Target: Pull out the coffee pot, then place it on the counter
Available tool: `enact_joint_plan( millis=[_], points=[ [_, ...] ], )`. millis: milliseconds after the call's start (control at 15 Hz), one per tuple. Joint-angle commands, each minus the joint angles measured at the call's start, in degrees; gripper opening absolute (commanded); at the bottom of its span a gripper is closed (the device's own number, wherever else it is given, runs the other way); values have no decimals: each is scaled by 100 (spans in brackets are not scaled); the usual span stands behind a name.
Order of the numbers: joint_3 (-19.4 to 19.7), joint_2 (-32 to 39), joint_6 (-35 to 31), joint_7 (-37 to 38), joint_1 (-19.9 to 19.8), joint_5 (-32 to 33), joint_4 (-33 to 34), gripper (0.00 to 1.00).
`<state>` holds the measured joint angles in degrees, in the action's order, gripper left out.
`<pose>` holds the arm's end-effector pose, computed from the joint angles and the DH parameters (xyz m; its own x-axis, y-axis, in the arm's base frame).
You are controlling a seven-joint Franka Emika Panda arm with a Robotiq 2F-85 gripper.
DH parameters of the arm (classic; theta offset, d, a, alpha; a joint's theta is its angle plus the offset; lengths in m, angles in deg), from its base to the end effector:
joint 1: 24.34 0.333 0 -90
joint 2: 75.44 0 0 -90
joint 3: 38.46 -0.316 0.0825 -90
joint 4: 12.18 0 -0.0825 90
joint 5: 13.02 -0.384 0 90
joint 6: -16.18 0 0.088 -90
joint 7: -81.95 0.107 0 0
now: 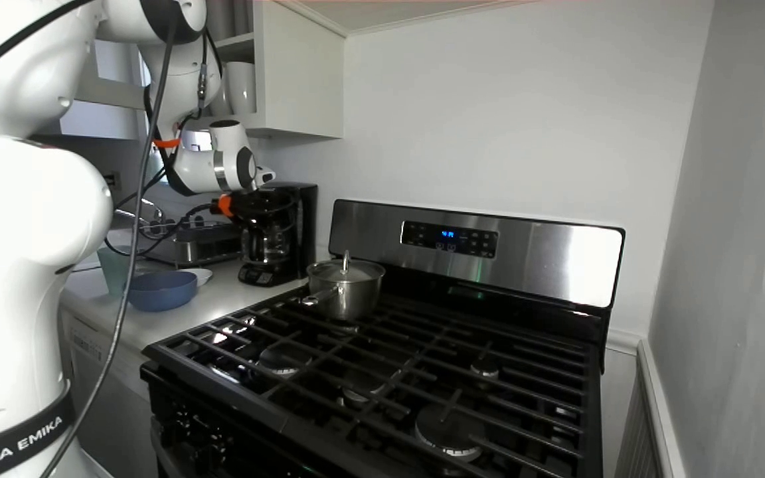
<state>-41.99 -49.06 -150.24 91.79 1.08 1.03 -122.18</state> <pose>0.5787 0.3328 0.3095 0.7315 0.4588 0.5044 0.5027 -0.8626 0.0556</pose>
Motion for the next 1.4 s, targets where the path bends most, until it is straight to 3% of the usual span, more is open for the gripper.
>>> enact_joint_plan(
  millis=[0,867,1333],
  points=[
    [-148,-451,-30,10,-140,-219,-626,8],
    [-986,-932,-39,-458,-981,-1323,-1679,8],
    [-1682,-851,194,-1379,-1509,-1943,-1911,8]
  ],
)
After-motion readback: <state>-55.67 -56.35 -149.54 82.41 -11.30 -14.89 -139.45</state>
